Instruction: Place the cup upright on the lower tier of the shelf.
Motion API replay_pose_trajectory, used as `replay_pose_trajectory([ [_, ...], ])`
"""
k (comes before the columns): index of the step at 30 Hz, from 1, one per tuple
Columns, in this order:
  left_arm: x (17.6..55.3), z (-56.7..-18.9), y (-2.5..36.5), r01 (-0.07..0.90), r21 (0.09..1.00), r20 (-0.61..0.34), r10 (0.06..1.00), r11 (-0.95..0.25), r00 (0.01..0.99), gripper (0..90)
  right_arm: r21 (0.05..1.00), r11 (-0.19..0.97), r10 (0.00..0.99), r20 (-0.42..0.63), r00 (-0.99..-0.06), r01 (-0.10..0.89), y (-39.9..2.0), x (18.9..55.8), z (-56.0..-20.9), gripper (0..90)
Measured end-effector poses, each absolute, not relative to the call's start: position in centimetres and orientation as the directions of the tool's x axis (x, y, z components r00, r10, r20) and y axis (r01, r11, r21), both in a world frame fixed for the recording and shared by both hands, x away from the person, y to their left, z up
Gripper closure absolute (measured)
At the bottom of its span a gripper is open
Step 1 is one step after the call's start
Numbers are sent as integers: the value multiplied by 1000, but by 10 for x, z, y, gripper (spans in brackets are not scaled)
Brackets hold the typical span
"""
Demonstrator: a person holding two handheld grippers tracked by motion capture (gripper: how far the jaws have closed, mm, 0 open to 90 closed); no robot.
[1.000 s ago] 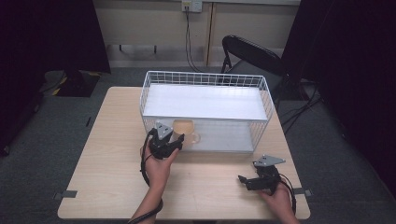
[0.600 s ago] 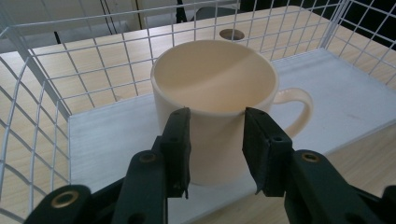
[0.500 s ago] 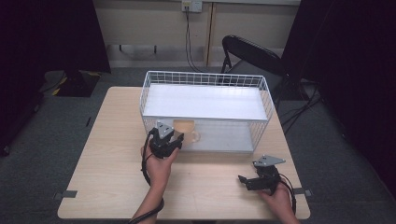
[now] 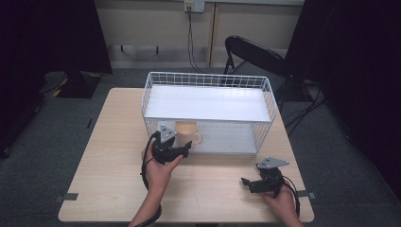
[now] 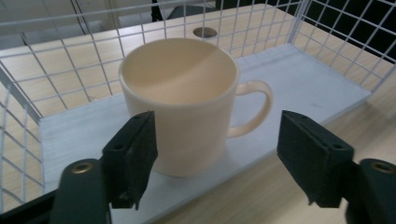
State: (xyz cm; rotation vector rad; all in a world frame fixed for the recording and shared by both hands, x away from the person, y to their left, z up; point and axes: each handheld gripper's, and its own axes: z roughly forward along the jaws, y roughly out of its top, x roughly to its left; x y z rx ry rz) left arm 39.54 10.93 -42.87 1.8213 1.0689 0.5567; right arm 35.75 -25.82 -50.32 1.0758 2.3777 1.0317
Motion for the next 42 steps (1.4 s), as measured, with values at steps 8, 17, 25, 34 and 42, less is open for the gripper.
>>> replay_pose_trajectory([
  [8, 394, -433, 115, 455, 871, -109, 831, -184, 545, 190, 732, 451, 753, -5, -659, 511, -258, 358, -503, 117],
  [17, 388, -430, 120, 451, 871, -132, 791, -196, 598, 159, 733, 451, 753, -5, -658, 510, -258, 357, -503, 118],
  [25, 379, -426, 126, 429, 871, -116, 747, -240, 654, 159, 732, 452, 753, -6, -658, 510, -258, 357, -503, 118],
  [34, 375, -427, 134, 438, 863, -128, 730, -251, 671, 159, 732, 452, 753, -6, -658, 510, -258, 357, -503, 118],
  [42, 371, -430, 143, 446, 855, -129, 725, -264, 677, 159, 732, 451, 753, -6, -658, 510, -258, 357, -503, 118],
])
